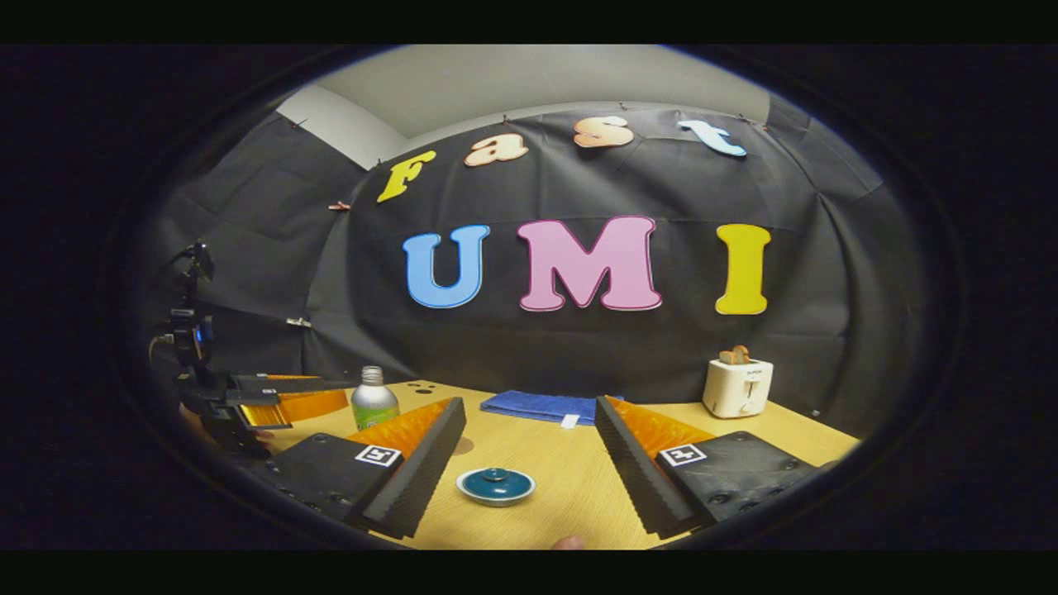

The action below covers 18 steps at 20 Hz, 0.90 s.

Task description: Open the teacup lid with one hand, grasp the water bottle and pour water into the teacup with the other hand; after pouring, place the water bottle on the coaster and then close the teacup lid.

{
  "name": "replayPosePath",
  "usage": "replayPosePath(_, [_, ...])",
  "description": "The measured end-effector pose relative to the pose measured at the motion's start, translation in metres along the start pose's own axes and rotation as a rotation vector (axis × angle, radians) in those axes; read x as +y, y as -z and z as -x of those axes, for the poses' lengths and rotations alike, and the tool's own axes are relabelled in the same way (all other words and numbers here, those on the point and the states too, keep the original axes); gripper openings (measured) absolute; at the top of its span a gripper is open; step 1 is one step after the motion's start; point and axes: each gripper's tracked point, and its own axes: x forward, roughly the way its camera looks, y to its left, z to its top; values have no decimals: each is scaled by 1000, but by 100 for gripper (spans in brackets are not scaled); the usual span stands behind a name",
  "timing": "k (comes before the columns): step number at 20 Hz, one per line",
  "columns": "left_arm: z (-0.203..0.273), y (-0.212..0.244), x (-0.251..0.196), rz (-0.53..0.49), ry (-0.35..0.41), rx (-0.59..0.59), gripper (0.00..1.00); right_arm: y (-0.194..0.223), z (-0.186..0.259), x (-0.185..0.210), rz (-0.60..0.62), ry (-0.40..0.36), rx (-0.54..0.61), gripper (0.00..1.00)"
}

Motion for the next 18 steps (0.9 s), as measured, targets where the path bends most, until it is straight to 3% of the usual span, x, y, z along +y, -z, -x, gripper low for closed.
replayPosePath(7, [-2,8,-4,10,14,21,94,17,-8,6,2,-16,41,97])
replayPosePath(14, [-2,10,-5,-9,13,23,94,102,-36,19,2,-74,267,98])
replayPosePath(18, [-5,14,-1,-12,6,34,94,130,-48,20,45,-88,351,97])
